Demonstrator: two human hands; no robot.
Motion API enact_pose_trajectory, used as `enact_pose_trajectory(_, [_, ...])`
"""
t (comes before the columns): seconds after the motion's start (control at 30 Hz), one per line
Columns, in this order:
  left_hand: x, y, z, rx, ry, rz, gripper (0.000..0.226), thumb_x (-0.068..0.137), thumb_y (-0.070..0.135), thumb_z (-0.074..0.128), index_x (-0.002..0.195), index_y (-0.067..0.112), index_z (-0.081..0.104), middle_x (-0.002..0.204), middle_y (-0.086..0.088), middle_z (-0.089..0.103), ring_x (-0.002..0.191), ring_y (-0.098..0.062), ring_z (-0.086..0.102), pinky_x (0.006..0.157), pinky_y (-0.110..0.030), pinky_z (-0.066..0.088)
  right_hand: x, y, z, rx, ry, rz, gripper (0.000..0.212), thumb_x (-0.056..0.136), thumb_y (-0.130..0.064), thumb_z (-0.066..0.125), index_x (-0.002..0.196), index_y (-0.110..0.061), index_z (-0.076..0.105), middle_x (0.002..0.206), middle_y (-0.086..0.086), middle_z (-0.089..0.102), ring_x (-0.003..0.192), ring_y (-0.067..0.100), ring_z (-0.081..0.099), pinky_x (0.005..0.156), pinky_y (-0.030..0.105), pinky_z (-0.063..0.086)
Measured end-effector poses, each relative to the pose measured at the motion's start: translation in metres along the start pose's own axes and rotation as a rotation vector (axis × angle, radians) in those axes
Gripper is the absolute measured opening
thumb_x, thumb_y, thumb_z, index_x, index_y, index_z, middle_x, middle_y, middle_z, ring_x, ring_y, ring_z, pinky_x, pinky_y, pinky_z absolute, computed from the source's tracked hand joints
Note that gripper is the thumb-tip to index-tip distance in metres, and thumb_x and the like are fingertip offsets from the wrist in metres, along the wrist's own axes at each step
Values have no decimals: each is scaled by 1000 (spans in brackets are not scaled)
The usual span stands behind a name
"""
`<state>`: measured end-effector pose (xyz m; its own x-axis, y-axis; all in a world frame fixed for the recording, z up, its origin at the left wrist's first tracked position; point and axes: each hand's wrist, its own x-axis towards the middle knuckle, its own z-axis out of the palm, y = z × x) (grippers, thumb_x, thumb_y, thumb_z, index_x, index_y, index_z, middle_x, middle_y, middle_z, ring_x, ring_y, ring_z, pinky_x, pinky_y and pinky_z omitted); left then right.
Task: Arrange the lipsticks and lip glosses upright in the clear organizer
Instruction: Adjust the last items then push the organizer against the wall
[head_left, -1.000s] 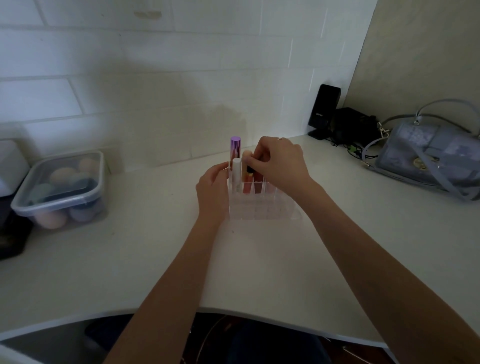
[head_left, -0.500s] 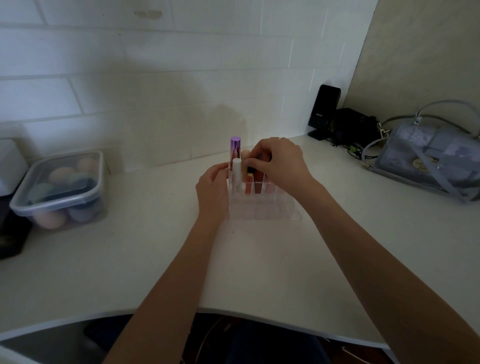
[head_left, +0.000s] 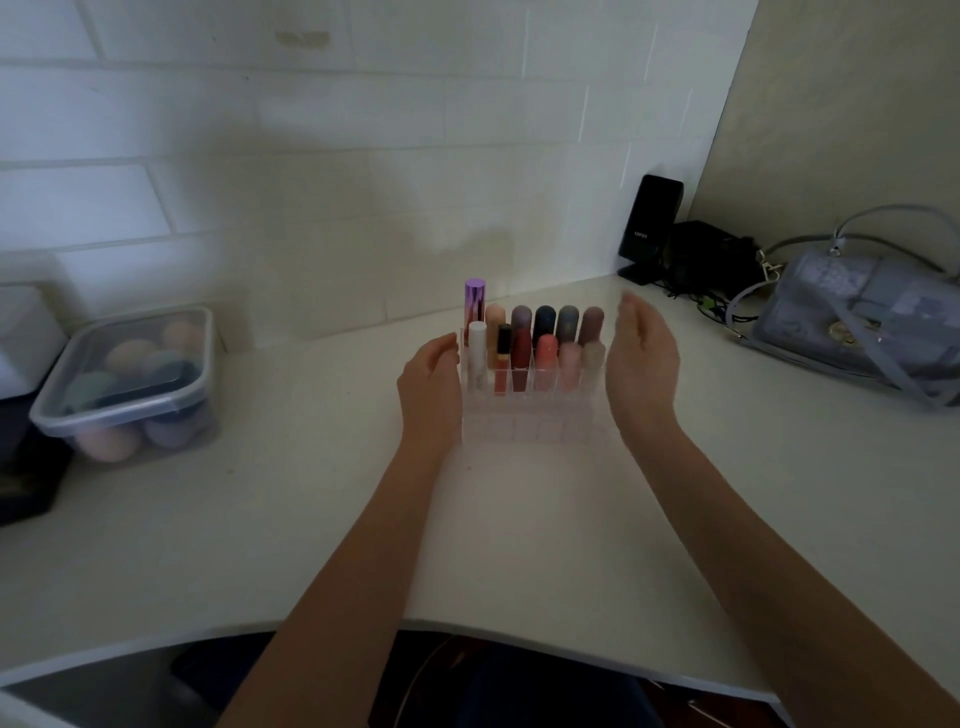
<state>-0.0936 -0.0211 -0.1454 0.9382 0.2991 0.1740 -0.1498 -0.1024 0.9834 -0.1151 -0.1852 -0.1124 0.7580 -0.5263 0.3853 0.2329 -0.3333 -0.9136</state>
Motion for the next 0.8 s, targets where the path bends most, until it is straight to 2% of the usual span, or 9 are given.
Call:
enact_pose_trajectory(0.07, [-3, -2, 4, 10, 64, -22, 36, 97, 17, 40, 128, 10, 57, 121, -3, 63, 110, -16, 58, 99, -31, 44, -13, 16, -3, 14, -3, 176, 28, 101, -29, 31, 98, -19, 56, 100, 0, 57, 97, 17, 50, 88, 30, 40])
enact_pose_trajectory(0.1, [-5, -3, 5, 15, 110, -24, 35, 99, 18, 37, 128, 8, 54, 113, 0, 62, 101, -10, 58, 93, -21, 42, -19, 22, -1, 18, -20, 244, 29, 101, -30, 29, 92, -19, 54, 93, 1, 54, 91, 19, 48, 81, 31, 39])
enact_pose_trajectory(0.17, [-11, -5, 8, 20, 201, -24, 30, 100, 20, 33, 115, 9, 57, 87, 9, 55, 77, 1, 50, 63, -5, 33, -26, 27, 6, 25, -62, 325, 38, 101, -36, 25, 107, -15, 56, 100, 1, 53, 93, 19, 48, 81, 32, 36])
enact_pose_trajectory(0.2, [-15, -6, 10, 15, 229, -34, 26, 101, 19, 33, 105, 10, 56, 79, 11, 50, 70, 1, 45, 54, -9, 32, -28, 27, 9, 20, -77, 336, 43, 101, -38, 24, 117, -13, 55, 105, 0, 52, 96, 19, 48, 83, 32, 35])
enact_pose_trajectory(0.33, [-26, -4, 13, 36, 208, -31, 26, 102, 22, 31, 87, 7, 47, 68, 6, 46, 61, -3, 42, 49, -7, 33, -32, 25, 26, 38, -130, 345, 46, 100, -42, 25, 129, -13, 46, 110, 1, 50, 99, 19, 48, 83, 33, 36])
enact_pose_trajectory(0.47, [-22, 0, 0, 68, 253, -31, 37, 102, 25, 28, 101, 0, 55, 80, 0, 56, 78, -20, 55, 66, -22, 35, -33, 19, 49, 98, -189, 342, 30, 99, -43, 29, 112, -19, 40, 106, 0, 49, 92, 18, 49, 79, 32, 36])
enact_pose_trajectory(0.53, [-15, -2, -12, 209, 307, -13, 37, 102, 23, 27, 109, 1, 56, 105, -14, 60, 100, -31, 52, 84, -34, 35, -34, 17, 64, 95, -230, 312, 24, 99, -43, 30, 106, -22, 39, 102, -1, 50, 85, 14, 49, 76, 30, 36])
enact_pose_trajectory(0.6, [-8, -3, -25, 319, 339, -49, 36, 103, 17, 25, 113, 1, 55, 122, -21, 55, 111, -32, 44, 87, -32, 25, -36, 14, 79, 93, -276, 282, 24, 98, -43, 30, 106, -22, 40, 99, -4, 49, 80, 8, 48, 72, 28, 35])
enact_pose_trajectory(0.8, [12, -4, -61, 294, 465, -16, 37, 102, 15, 29, 112, -7, 57, 120, -27, 55, 113, -36, 47, 97, -37, 27, -40, 4, 129, 107, -387, 231, 36, 99, -39, 32, 119, -14, 48, 102, -3, 52, 82, 8, 49, 65, 23, 35])
